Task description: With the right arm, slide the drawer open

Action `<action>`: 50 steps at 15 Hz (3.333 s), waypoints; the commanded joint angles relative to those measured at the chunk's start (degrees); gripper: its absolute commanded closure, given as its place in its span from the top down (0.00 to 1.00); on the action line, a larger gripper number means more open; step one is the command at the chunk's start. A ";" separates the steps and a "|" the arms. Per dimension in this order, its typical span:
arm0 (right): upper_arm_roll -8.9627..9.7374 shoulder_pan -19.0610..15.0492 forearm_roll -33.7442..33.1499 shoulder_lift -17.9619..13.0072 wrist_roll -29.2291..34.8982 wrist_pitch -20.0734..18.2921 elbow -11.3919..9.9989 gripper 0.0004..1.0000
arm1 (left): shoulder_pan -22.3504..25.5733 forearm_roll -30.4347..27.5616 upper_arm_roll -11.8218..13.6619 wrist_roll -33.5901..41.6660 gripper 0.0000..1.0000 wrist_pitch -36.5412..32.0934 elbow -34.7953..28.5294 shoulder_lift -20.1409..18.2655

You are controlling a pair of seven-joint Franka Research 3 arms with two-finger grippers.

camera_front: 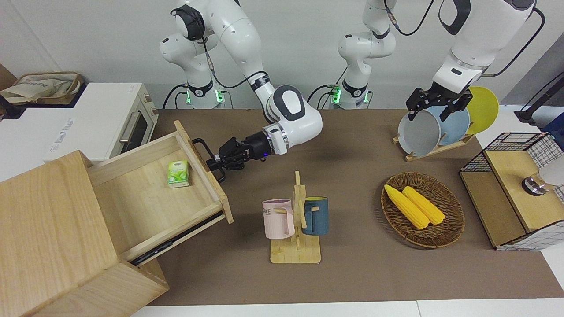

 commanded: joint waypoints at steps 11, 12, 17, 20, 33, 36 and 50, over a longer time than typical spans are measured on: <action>-0.25 1.17 0.34 2.92 -0.74 1.69 2.64 0.98 | -0.39 1.02 0.02 -0.60 0.99 -1.03 0.58 -0.25; -0.17 1.17 0.42 3.00 -0.82 1.69 2.99 0.98 | -0.39 1.02 0.02 -0.60 0.99 -1.03 0.49 -0.25; 0.01 1.43 3.32 2.92 -1.61 2.04 6.32 0.98 | -0.39 1.02 0.02 -0.60 0.99 -1.03 0.58 -0.25; 0.54 1.96 3.94 2.83 -2.05 2.13 7.73 0.98 | -0.39 1.02 0.02 -0.60 1.00 -1.03 0.58 -0.25; 1.77 -1.54 36.77 -9.01 -4.95 4.93 16.26 0.98 | -0.39 1.02 0.02 -0.60 0.99 -1.03 0.58 -0.25; 1.68 -5.84 49.07 -14.81 -5.39 5.12 16.44 0.98 | -0.39 1.02 0.02 -0.60 0.99 -1.03 0.49 -0.25; -5.60 -25.10 83.20 -27.67 -24.09 3.98 12.40 0.98 | -0.39 1.02 0.02 -0.60 0.99 -1.03 0.49 -0.25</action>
